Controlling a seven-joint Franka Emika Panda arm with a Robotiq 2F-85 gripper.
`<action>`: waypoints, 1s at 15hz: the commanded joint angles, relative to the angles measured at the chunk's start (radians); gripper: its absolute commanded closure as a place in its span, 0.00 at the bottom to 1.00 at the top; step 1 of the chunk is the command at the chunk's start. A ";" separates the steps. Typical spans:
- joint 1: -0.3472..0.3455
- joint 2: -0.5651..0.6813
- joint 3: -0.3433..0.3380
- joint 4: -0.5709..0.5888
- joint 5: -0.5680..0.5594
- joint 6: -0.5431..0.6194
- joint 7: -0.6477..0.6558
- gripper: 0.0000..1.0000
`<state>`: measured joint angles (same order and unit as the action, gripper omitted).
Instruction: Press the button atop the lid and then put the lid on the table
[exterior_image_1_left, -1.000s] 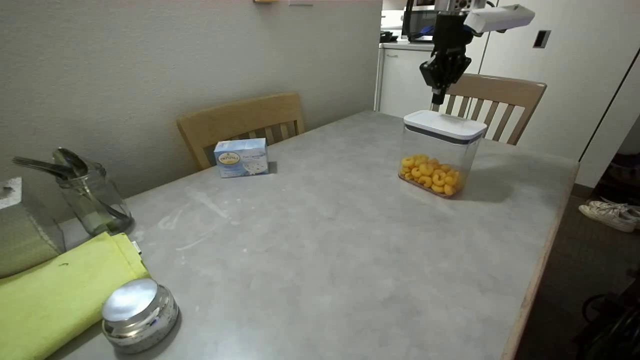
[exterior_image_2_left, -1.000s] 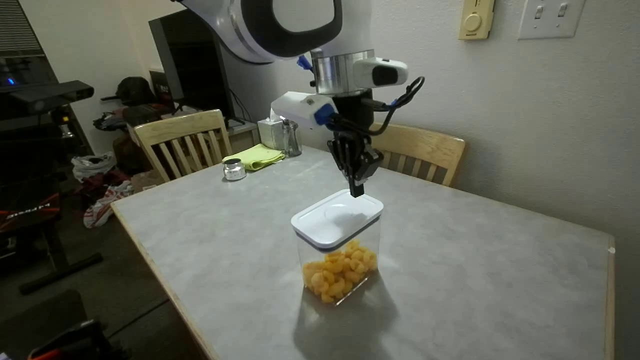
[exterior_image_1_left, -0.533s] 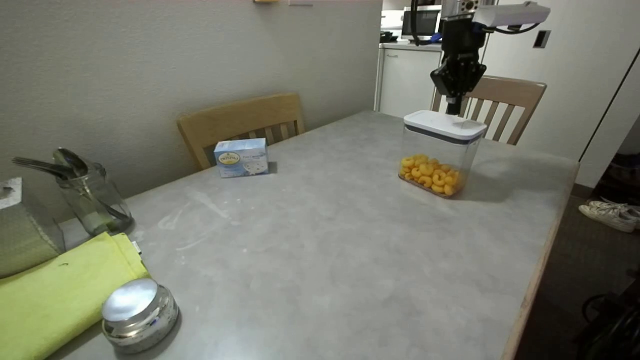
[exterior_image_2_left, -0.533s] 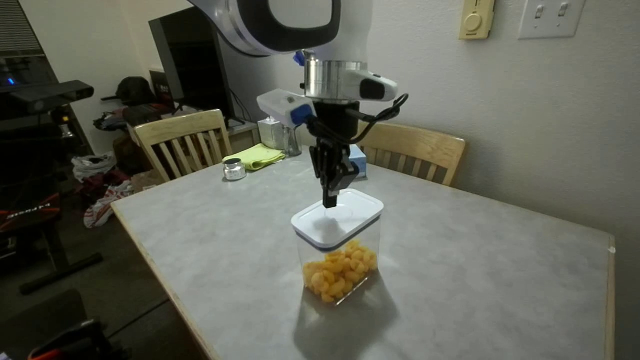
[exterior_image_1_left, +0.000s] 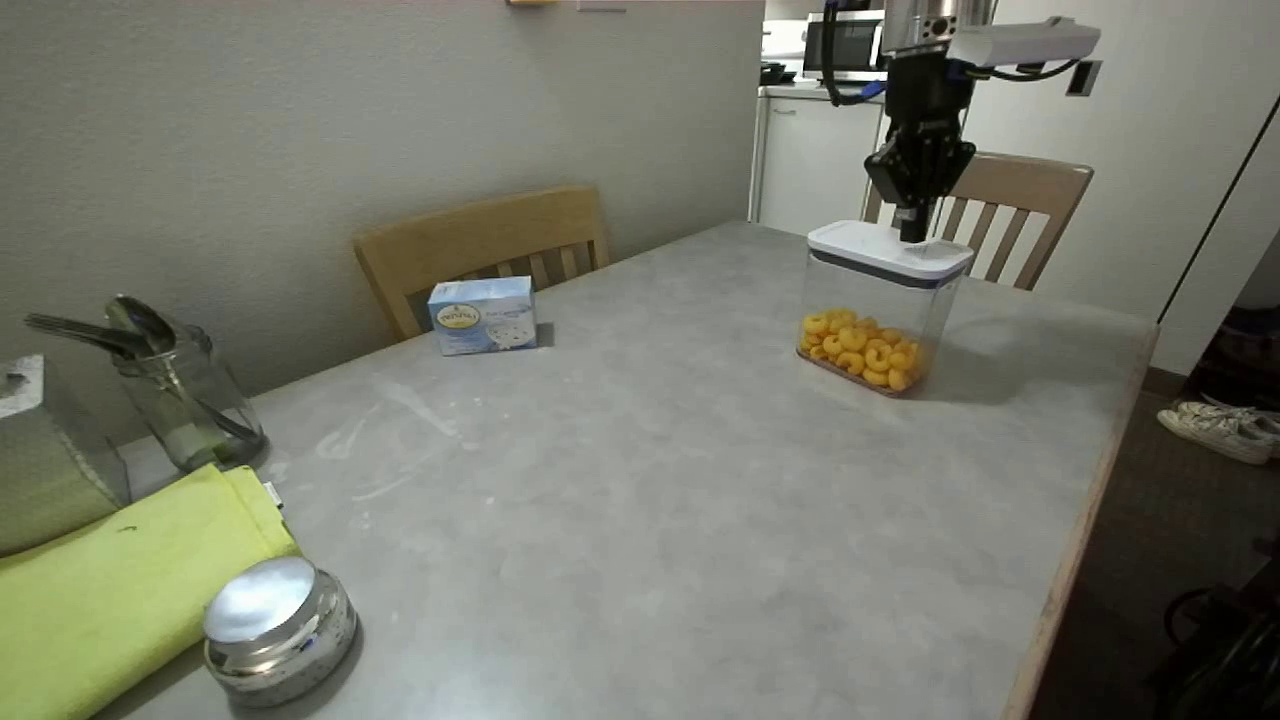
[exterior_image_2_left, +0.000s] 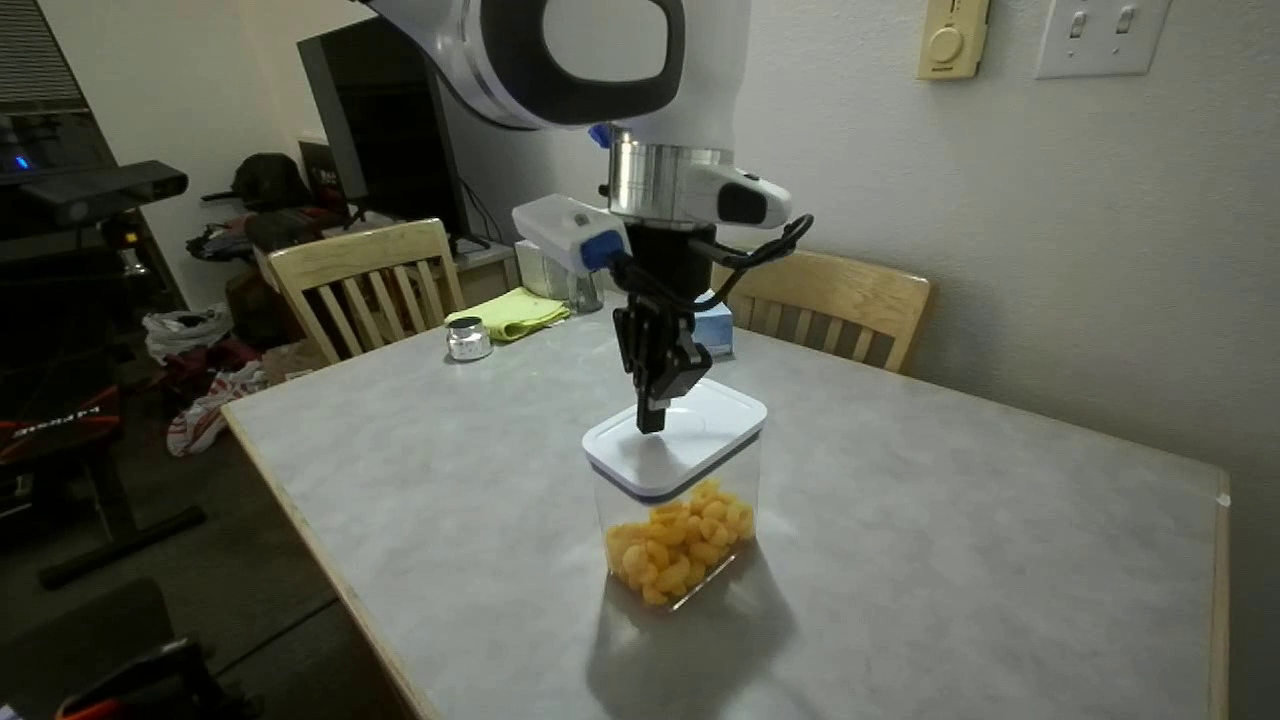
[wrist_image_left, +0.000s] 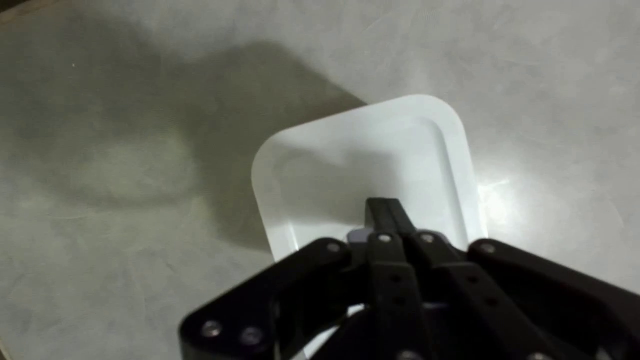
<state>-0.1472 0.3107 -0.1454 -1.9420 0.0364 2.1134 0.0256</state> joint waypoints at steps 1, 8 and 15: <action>-0.021 0.029 0.014 0.003 0.035 0.016 -0.055 1.00; -0.025 0.024 0.019 0.023 0.049 0.033 -0.112 1.00; -0.034 0.047 0.022 0.043 0.052 0.062 -0.167 1.00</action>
<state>-0.1532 0.3303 -0.1370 -1.9139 0.0667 2.1532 -0.0962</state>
